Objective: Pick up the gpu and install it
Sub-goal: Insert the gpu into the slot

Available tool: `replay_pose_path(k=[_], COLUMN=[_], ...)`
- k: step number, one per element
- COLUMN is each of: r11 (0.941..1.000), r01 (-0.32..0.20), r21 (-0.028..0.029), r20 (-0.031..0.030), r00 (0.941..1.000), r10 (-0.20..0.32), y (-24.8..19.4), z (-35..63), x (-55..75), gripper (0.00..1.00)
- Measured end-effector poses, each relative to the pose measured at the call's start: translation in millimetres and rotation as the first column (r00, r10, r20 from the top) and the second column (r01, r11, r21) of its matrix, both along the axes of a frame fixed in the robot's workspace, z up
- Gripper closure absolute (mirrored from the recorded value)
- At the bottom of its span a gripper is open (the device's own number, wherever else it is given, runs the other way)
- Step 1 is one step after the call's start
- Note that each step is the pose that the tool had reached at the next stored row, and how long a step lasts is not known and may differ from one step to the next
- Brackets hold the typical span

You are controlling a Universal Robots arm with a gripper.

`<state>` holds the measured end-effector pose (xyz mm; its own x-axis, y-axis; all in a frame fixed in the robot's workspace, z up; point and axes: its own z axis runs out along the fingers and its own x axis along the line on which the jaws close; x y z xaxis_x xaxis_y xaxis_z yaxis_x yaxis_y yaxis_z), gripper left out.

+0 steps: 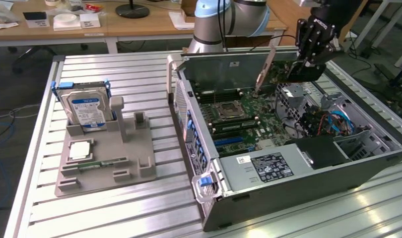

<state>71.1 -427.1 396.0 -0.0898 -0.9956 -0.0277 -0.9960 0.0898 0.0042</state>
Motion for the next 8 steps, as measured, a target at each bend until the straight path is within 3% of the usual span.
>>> replay_pose_path(k=[2,8], r11=[1.0,1.0], r01=[0.0,0.0], r21=[0.0002,0.0001], r20=[0.0033,0.0051], r00=[1.0,1.0], r10=[0.0,0.0], y=[-0.1,0.0], z=[-0.7,-1.8], x=[-2.7,-5.5], gripper=[0.73,0.73])
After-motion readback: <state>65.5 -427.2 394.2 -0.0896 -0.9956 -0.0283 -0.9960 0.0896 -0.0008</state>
